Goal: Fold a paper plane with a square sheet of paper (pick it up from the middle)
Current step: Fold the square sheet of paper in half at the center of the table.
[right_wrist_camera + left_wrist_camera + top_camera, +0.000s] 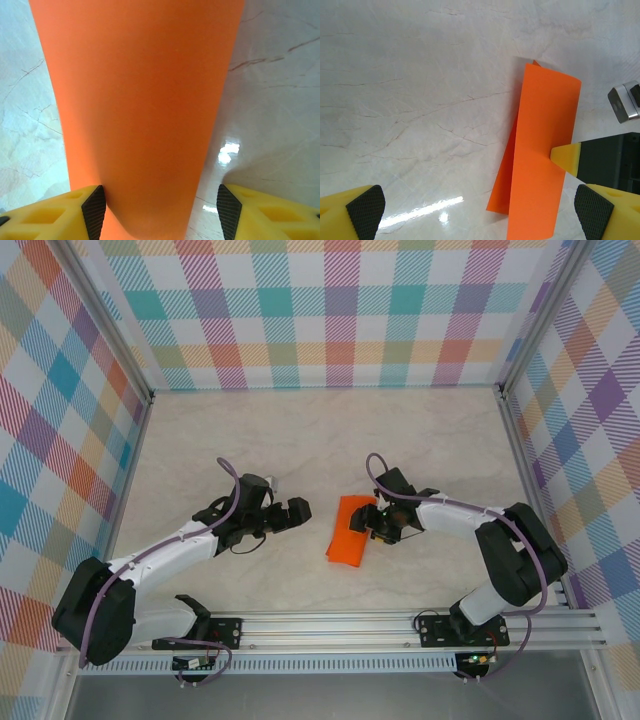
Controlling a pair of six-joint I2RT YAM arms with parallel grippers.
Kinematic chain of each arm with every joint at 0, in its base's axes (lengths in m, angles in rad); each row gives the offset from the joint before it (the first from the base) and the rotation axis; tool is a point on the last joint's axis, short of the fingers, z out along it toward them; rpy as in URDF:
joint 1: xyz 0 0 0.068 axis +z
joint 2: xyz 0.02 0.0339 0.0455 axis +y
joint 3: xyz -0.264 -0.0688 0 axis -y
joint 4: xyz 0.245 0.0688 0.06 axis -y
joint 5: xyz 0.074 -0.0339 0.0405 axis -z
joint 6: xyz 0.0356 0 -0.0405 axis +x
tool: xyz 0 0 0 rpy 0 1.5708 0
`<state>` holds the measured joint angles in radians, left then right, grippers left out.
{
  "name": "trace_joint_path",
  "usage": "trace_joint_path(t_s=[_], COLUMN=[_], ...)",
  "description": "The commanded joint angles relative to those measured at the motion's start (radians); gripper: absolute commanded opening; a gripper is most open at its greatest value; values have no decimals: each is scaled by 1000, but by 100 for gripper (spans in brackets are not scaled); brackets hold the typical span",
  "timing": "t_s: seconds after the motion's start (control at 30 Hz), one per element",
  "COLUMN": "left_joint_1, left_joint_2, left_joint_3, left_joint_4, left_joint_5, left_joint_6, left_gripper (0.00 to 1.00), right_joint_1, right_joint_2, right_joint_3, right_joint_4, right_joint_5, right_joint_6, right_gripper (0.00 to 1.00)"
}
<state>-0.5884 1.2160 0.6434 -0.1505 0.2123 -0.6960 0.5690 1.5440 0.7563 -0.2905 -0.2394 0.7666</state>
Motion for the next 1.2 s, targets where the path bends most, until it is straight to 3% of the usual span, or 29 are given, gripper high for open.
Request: trace_joint_path(t_s=[0.0,0.1,0.27,0.7,1.0,1.17], left_joint_1=[-16,-17,-17,-17,-17,-17], left_joint_2=[-15,-6,39,65,8,-36], left_joint_3=[-15,-14,4,6,-2,-2], left_joint_4=[28,45,61,57,18,-31], left_joint_5=[-28,-28,-8,9,-20,-43], left_joint_6=[-15,-18,-11,3,4,11], left_gripper=[100,100,100,100,100,100], right_joint_1=[-6,-6,-6,-6,-6,4], right_joint_2=[12,13,18,64,51,41], right_joint_3=[29,28,11,14,32,59], right_joint_4=[-61,-92,52,110,192,225], right_joint_5=[56,130,15,-16,-120,-192], right_joint_6=[-14,46,84,116,94,79], right_gripper=[64,64,62,58,42,39])
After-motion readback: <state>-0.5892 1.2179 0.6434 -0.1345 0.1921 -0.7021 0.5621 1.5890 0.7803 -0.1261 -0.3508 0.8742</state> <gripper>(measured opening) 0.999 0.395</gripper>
